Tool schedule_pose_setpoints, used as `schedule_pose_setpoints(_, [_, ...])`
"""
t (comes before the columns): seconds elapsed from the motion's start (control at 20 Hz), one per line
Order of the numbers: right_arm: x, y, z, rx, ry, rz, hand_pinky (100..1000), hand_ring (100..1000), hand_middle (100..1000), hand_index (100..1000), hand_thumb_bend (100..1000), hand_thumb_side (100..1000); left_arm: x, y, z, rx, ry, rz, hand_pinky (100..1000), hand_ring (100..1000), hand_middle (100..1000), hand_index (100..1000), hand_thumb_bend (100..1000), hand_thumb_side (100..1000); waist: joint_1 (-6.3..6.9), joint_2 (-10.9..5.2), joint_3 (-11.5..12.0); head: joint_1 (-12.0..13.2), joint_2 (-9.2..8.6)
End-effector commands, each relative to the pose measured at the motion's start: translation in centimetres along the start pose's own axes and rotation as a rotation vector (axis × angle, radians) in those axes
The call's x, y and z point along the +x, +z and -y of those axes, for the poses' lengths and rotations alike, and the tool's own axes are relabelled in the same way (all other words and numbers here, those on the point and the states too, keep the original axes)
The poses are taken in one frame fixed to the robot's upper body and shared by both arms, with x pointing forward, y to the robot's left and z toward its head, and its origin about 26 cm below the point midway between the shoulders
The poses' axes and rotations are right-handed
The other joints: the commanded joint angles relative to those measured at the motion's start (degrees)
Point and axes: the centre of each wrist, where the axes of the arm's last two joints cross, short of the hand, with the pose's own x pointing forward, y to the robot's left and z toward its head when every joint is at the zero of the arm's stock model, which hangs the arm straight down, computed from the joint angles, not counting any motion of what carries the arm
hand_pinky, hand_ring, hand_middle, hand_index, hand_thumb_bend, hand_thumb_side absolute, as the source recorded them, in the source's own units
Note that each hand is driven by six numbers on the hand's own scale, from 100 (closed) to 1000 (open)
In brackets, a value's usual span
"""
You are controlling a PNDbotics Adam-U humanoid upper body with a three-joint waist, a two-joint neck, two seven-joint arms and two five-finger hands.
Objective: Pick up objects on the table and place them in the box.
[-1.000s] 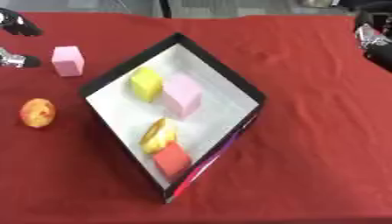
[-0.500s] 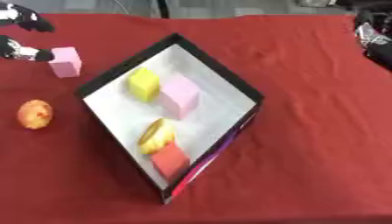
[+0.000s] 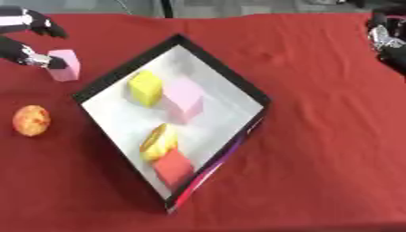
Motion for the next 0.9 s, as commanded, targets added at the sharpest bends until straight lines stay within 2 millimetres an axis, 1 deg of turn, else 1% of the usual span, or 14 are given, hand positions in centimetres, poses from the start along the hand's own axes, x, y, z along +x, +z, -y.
schedule_pose_setpoints(0.05, [0.8,-0.4,0.2,0.009,0.002,0.025,951,714,659,809,140,138,0.4,0.9,-2.0,-0.152,-0.205,0.106,930,906,821,866,703,544,0.11,-0.82,-0.2,0.6,-0.6])
schedule_pose_setpoints(0.1, [0.8,-0.4,0.2,0.011,0.001,0.025,951,714,659,809,140,138,0.5,0.9,-2.1,-0.147,-0.225,0.092,930,906,821,865,711,540,0.12,-0.76,-0.2,0.7,-0.64])
schedule_pose_setpoints(0.15, [0.8,-0.4,0.1,0.012,0.001,0.025,951,714,659,809,140,139,0.7,0.8,-2.3,-0.141,-0.252,0.072,928,907,820,865,764,523,0.13,-0.69,-0.3,0.9,-0.66])
schedule_pose_setpoints(0.4, [0.8,-0.4,0.0,0.014,0.0,0.024,952,714,659,809,138,141,0.3,0.6,-1.8,-0.11,-0.315,0.002,923,907,821,866,760,497,0.15,-0.34,-0.6,1.1,-0.8])
schedule_pose_setpoints(0.45, [0.7,-0.4,0.0,0.015,0.0,0.022,952,714,659,809,135,141,0.1,0.7,-1.8,-0.101,-0.32,-0.013,920,907,820,865,755,467,0.15,-0.29,-0.7,1.2,-0.82])
schedule_pose_setpoints(0.5, [0.7,-0.4,0.0,0.016,0.001,0.021,952,714,659,809,134,141,0.0,0.7,-1.7,-0.09,-0.32,-0.032,920,907,820,865,750,464,0.16,-0.23,-0.7,1.3,-0.84])
schedule_pose_setpoints(0.55, [0.7,-0.4,0.0,0.016,0.0,0.021,952,714,659,809,133,142,-0.3,0.7,-1.6,-0.077,-0.312,-0.048,916,908,821,863,709,439,0.16,-0.17,-0.8,1.4,-0.88])
schedule_pose_setpoints(0.6, [0.7,-0.5,-0.1,0.017,-0.001,0.021,952,714,659,809,133,142,-0.5,0.8,-1.5,-0.063,-0.302,-0.061,914,908,821,863,698,427,0.15,-0.11,-0.9,1.5,-0.95])
schedule_pose_setpoints(0.8, [0.7,-0.5,-0.2,0.019,-0.002,0.021,953,714,659,809,133,143,-1.0,0.8,-1.2,-0.035,-0.287,-0.081,914,907,820,863,687,420,0.11,-0.01,-1.0,1.6,-1.07])
schedule_pose_setpoints(0.85, [0.7,-0.5,-0.2,0.019,-0.003,0.02,954,714,659,809,133,136,-1.0,0.8,-1.2,-0.029,-0.285,-0.082,913,905,823,871,641,382,0.08,0.05,-1.0,1.7,-1.08])
schedule_pose_setpoints(0.9, [0.6,-0.4,-0.2,0.019,-0.004,0.017,954,714,659,809,131,147,-1.1,0.9,-1.4,-0.007,-0.273,-0.082,912,905,824,872,645,380,0.06,0.18,-1.0,1.8,-1.15])
